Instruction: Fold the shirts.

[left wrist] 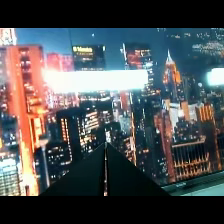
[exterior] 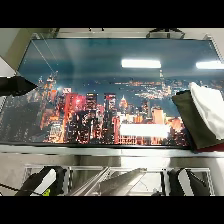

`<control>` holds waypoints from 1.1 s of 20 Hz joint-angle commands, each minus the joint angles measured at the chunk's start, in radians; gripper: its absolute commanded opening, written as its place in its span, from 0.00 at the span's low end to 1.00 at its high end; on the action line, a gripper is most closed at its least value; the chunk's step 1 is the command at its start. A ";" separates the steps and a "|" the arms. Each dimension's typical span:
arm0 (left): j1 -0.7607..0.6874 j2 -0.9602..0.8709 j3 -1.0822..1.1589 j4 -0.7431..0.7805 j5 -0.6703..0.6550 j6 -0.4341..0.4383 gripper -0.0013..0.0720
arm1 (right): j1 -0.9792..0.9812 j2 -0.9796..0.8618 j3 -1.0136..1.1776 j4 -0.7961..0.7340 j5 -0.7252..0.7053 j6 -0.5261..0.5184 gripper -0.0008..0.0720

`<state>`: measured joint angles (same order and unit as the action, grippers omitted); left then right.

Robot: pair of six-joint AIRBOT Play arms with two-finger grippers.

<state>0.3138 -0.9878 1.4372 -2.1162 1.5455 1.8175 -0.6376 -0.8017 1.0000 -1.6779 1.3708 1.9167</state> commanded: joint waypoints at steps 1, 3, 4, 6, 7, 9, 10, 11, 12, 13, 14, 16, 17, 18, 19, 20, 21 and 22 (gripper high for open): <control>0.001 0.000 0.000 0.001 0.008 0.000 0.04 | -0.007 0.005 -0.028 -0.004 0.001 -0.033 0.88; 0.001 0.000 0.000 0.001 0.008 0.000 0.04 | -0.007 0.005 -0.018 -0.004 0.026 -0.045 0.96; 0.001 0.000 0.000 0.000 0.007 0.000 0.04 | -0.007 0.005 -0.006 -0.001 0.032 -0.044 0.96; 0.001 0.000 0.000 0.000 0.007 0.000 0.04 | -0.006 0.005 0.026 0.018 0.032 -0.045 0.96; 0.001 0.000 0.000 0.000 0.007 0.000 0.04 | -0.006 0.005 0.044 0.059 0.023 -0.045 0.96; 0.001 0.000 0.000 0.000 0.004 0.000 0.04 | -0.004 0.005 0.072 0.201 -0.008 -0.048 0.96; 0.001 0.001 0.000 0.000 0.000 0.000 0.04 | 0.001 0.005 0.079 0.288 -0.021 -0.051 0.91; 0.001 0.001 0.000 0.000 0.001 0.000 0.04 | 0.014 0.006 0.079 0.388 -0.031 -0.089 0.52; 0.001 0.001 0.000 0.000 0.001 0.000 0.04 | 0.034 0.005 0.078 0.476 -0.036 -0.128 0.15; 0.001 0.001 0.000 0.001 0.001 0.000 0.04 | 0.058 0.005 0.078 0.545 -0.036 -0.145 0.10; 0.001 0.001 0.000 0.003 0.001 0.000 0.04 | 0.089 0.005 0.077 0.602 -0.036 -0.167 0.08; -0.003 0.005 -0.002 0.002 0.001 0.000 0.04 | 0.172 0.008 0.074 0.666 -0.035 -0.229 0.04; -0.015 0.022 -0.023 0.001 -0.011 0.000 0.04 | 0.228 0.018 0.065 0.677 -0.034 -0.257 0.04; -0.033 0.060 -0.077 0.001 -0.038 0.000 0.04 | 0.293 0.038 0.045 0.677 -0.036 -0.275 0.04; -0.058 0.102 -0.147 0.002 -0.053 0.000 0.04 | 0.372 0.068 0.005 0.677 -0.054 -0.276 0.04; -0.087 0.151 -0.237 0.002 -0.054 0.000 0.04 | 0.455 0.104 -0.052 0.677 -0.093 -0.275 0.04; -0.121 0.203 -0.331 0.002 -0.056 0.000 0.04 | 0.534 0.143 -0.115 0.677 -0.138 -0.275 0.04; -0.162 0.264 -0.438 0.002 -0.066 0.000 0.04 | 0.619 0.191 -0.191 0.677 -0.180 -0.275 0.04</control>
<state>0.2260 -0.8402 1.2015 -2.1147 1.5036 1.8175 -0.2161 -0.6983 0.9421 -1.0378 1.2839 1.6691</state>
